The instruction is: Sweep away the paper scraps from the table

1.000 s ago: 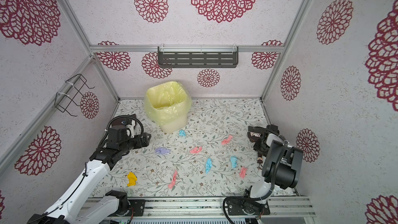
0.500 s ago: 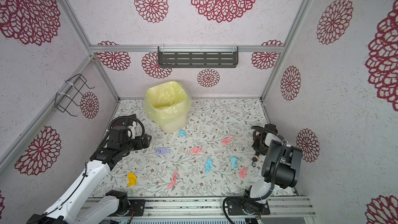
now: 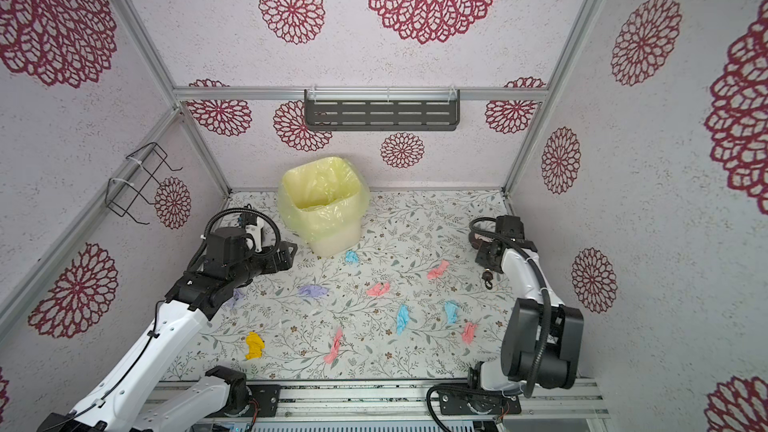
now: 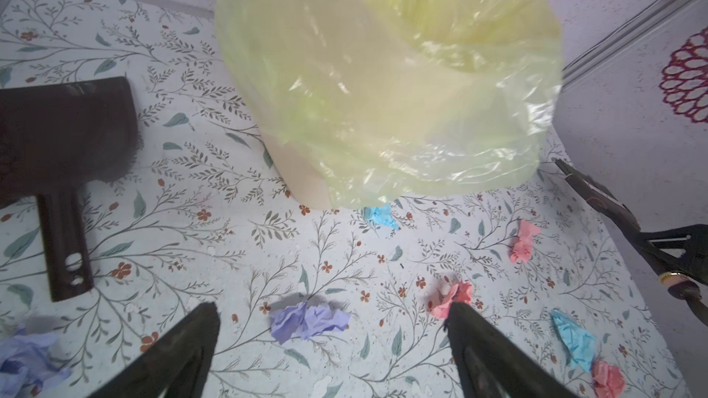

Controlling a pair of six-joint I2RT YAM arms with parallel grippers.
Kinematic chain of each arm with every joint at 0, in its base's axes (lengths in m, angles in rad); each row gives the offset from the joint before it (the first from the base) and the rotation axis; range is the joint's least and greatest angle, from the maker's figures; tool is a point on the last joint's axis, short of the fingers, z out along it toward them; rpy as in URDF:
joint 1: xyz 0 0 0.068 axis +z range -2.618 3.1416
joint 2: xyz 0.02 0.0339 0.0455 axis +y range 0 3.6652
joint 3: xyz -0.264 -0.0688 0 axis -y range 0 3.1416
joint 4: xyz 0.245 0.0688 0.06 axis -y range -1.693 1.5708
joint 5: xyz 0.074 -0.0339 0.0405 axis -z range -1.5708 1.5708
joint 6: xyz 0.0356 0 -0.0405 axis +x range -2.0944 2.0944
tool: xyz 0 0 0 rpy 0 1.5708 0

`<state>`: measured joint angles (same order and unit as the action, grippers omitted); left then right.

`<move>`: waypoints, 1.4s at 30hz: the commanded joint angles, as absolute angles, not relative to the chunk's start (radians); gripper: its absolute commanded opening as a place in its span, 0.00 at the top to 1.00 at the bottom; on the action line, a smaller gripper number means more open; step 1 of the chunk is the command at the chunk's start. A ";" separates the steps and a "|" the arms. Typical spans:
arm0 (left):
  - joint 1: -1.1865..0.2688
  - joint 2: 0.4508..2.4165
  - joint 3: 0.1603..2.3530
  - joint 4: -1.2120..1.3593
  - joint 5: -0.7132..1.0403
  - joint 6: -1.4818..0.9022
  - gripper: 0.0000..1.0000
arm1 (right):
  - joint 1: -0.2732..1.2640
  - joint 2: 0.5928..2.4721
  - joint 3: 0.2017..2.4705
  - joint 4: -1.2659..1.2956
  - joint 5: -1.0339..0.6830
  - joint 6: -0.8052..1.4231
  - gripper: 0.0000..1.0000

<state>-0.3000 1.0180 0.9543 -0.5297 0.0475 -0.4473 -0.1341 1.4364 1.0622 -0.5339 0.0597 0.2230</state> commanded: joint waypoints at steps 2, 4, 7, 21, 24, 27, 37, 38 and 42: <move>-0.365 1.055 1.057 -0.539 0.019 -0.466 0.03 | -0.059 1.359 1.130 -0.577 0.074 0.249 1.00; -0.398 1.080 1.108 -0.540 0.013 -0.470 0.03 | -0.037 1.334 1.144 -0.577 0.051 0.260 1.00; -0.442 1.124 1.184 -0.547 0.013 -0.478 0.03 | -0.002 1.298 1.174 -0.585 0.033 0.262 1.00; -0.540 1.410 1.553 -0.576 0.184 -0.638 0.03 | 0.165 1.205 1.343 -0.584 -0.062 0.283 1.00; -0.538 1.462 1.618 -0.562 0.251 -0.719 0.03 | 0.210 1.197 1.384 -0.578 -0.060 0.282 1.00; -0.538 1.508 1.669 -0.525 0.323 -0.796 0.03 | 0.257 1.191 1.421 -0.572 -0.054 0.288 1.00; -0.546 1.618 1.720 -0.353 0.442 -1.003 0.03 | 0.438 1.204 1.508 -0.547 -0.012 0.293 1.00; -0.545 1.626 1.724 -0.353 0.439 -1.004 0.05 | 0.456 1.210 1.516 -0.546 -0.011 0.292 1.00; -0.545 1.651 1.732 -0.341 0.432 -0.999 0.09 | 0.531 1.228 1.538 -0.543 0.001 0.285 1.00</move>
<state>-0.5388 1.6390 1.7031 -0.3920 0.4149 -0.9810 0.4915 1.2259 1.4887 -0.6033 -0.0261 0.2745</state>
